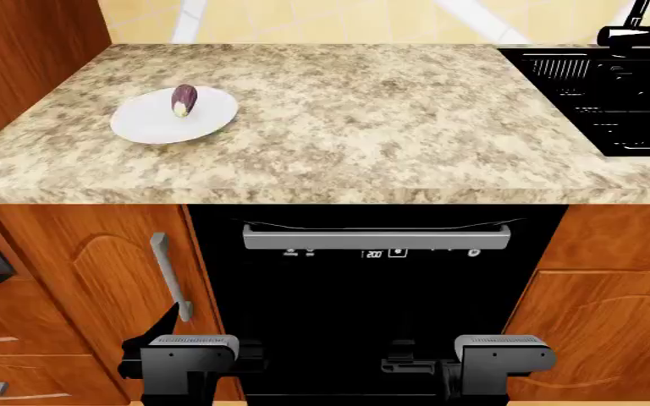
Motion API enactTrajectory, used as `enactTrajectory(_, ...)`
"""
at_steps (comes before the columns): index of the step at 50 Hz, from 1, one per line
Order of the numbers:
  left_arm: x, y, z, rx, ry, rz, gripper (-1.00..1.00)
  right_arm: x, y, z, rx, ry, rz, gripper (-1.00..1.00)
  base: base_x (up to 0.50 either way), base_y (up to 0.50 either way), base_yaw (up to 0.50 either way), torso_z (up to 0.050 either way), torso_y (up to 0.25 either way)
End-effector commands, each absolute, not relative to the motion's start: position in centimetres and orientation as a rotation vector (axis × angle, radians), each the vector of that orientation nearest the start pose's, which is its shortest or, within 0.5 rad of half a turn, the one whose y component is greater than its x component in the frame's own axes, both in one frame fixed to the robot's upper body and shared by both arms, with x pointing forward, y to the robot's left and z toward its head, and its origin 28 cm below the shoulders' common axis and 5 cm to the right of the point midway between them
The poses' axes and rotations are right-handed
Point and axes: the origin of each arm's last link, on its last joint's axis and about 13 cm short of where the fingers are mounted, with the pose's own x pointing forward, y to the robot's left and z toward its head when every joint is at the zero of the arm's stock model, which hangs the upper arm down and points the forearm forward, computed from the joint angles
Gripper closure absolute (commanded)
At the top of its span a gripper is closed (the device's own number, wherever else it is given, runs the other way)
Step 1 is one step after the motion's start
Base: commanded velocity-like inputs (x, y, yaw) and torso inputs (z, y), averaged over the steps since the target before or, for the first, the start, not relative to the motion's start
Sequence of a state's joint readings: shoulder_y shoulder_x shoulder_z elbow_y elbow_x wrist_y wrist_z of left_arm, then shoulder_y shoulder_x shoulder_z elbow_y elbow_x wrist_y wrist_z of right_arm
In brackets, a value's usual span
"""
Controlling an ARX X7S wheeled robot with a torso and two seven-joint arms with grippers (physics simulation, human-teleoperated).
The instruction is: Place the eggplant on the rack of the oven.
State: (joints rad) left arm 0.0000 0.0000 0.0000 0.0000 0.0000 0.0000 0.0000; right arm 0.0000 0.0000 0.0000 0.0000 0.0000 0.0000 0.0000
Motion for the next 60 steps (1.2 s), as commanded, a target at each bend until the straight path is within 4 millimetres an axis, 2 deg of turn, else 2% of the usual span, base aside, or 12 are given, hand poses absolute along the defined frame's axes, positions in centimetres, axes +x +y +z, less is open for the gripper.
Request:
enactTrajectory(1, 21.1, 20.6, 1.3, -0.005, 0.006, 0.004, -1.00, 21.0, -9.6, 1.3, 0.016, 0.009, 0.016, -1.00, 0.00, 0.00, 0.00, 0.000, 0.000)
enactTrajectory(12, 20.9, 20.5, 2.2, 0.018, -0.007, 0.011, -1.00, 20.8, -9.3, 2.1, 0.022, 0.014, 0.011, -1.00, 0.00, 0.00, 0.00, 0.000, 0.000)
enactTrajectory(19, 20.4, 20.5, 7.1, 0.053, -0.027, -0.008, -1.00, 20.7, -9.3, 5.9, 0.048, -0.017, 0.024, -1.00, 0.00, 0.00, 0.00, 0.000, 0.000)
enactTrajectory(35, 20.0, 21.9, 20.0, 0.107, 0.043, -0.006, -1.00, 22.0, -10.3, 19.0, 0.027, -0.137, 0.053, -1.00, 0.00, 0.00, 0.00, 0.000, 0.000)
enactTrajectory(37, 20.9, 22.2, 20.4, 0.100, 0.065, 0.012, -1.00, 22.5, -10.4, 20.3, 0.029, -0.134, 0.064, -1.00, 0.00, 0.00, 0.00, 0.000, 0.000)
enactTrajectory(38, 22.3, 24.6, 21.6, 0.071, 0.080, 0.163, -1.00, 23.0, -10.5, 21.1, 0.023, -0.128, 0.068, -1.00, 0.00, 0.00, 0.00, 0.000, 0.000)
enactTrajectory(40, 24.7, 25.0, 23.5, 0.282, -0.031, 0.167, -1.00, 23.7, -10.6, 22.1, 0.005, -0.107, 0.061, -1.00, 0.00, 0.00, 0.00, 0.000, 0.000)
enactTrajectory(41, 24.8, 25.3, 25.8, 0.280, -0.151, 0.206, -1.00, 24.0, -10.7, 23.0, 0.010, -0.102, 0.062, -1.00, 0.00, 0.00, 0.00, 0.000, 0.000)
enactTrajectory(44, 24.1, 23.9, 27.1, 0.091, -0.032, 0.316, -1.00, 24.9, -10.8, 25.0, 0.027, -0.098, 0.061, -1.00, 0.00, 0.00, 0.00, 0.000, 0.000)
enactTrajectory(46, 22.8, 23.1, 28.2, 0.055, 0.085, 0.146, -1.00, 25.0, -10.9, 25.4, 0.030, -0.074, 0.086, -1.00, 0.00, 0.00, 0.00, 0.000, 0.000)
enactTrajectory(47, 22.1, 22.8, 28.6, 0.024, 0.145, 0.015, -1.00, 25.1, -10.9, 25.5, 0.037, -0.062, 0.082, -1.00, 0.00, 0.00, 0.00, 0.000, 0.000)
enactTrajectory(60, 25.2, 23.7, 27.2, 0.061, 0.297, -0.007, -1.00, 26.1, -11.8, 27.1, 0.048, -0.013, 0.050, -1.00, 0.12, 0.00, 0.00, 0.000, 0.000)
